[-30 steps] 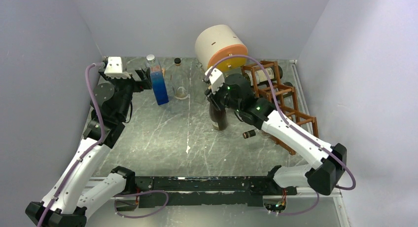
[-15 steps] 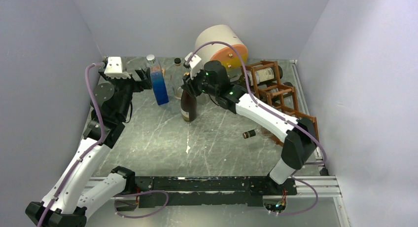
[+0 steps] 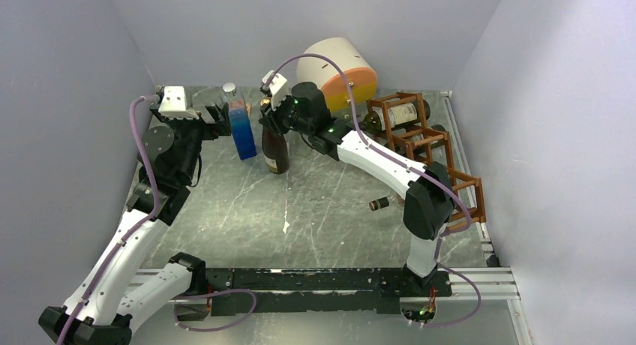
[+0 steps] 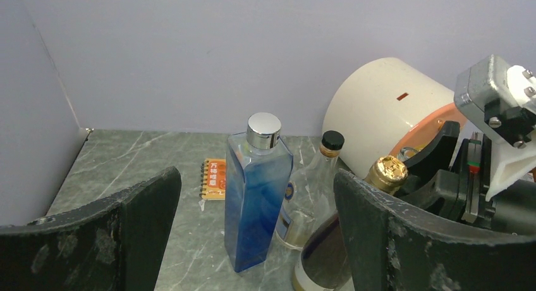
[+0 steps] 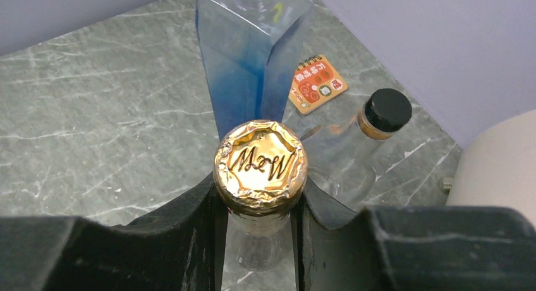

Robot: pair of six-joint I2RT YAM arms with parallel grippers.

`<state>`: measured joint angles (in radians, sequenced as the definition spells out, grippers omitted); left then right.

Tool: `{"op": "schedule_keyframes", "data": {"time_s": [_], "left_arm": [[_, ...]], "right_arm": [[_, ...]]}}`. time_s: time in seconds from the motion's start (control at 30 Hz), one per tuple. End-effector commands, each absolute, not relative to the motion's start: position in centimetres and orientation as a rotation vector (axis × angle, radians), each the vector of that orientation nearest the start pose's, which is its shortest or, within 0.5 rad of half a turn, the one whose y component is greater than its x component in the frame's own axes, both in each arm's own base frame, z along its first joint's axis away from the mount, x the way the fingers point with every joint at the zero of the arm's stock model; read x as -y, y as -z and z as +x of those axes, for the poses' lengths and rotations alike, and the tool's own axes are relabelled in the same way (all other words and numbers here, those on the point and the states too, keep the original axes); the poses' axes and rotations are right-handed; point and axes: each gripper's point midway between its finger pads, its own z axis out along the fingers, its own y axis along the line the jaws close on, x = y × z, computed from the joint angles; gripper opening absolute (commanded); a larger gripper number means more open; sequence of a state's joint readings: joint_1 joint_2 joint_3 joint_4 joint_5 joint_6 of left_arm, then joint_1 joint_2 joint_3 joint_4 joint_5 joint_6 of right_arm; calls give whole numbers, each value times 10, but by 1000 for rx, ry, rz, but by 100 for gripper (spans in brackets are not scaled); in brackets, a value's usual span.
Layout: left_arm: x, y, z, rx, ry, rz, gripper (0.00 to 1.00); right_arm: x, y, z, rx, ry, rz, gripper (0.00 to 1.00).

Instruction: Take the wine bottle off the wine rack

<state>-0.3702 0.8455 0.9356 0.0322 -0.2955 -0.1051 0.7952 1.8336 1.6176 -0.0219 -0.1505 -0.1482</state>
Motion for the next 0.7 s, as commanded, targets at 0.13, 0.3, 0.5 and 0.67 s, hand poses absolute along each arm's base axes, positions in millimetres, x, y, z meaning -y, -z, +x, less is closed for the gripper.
{"op": "schedule_keyframes", "data": {"time_s": [0.13,0.3,0.5,0.67], "left_arm": [[76,-396,322,-1422,193,-60,94],[74,-397,321,-1417,188,-66,94],[74,-398,320,-1415,186,-68,94],[74,-398,320,-1413,190,-67,94]], "right_arm": [[-440,-393,379,-1241,-635,-837,0],[-450,-391,371,-1230,-662,-840,0],[-451,-382,373,-1245,-658,-824,0],[-436,-381,376,-1239,-611,-756,0]]}}
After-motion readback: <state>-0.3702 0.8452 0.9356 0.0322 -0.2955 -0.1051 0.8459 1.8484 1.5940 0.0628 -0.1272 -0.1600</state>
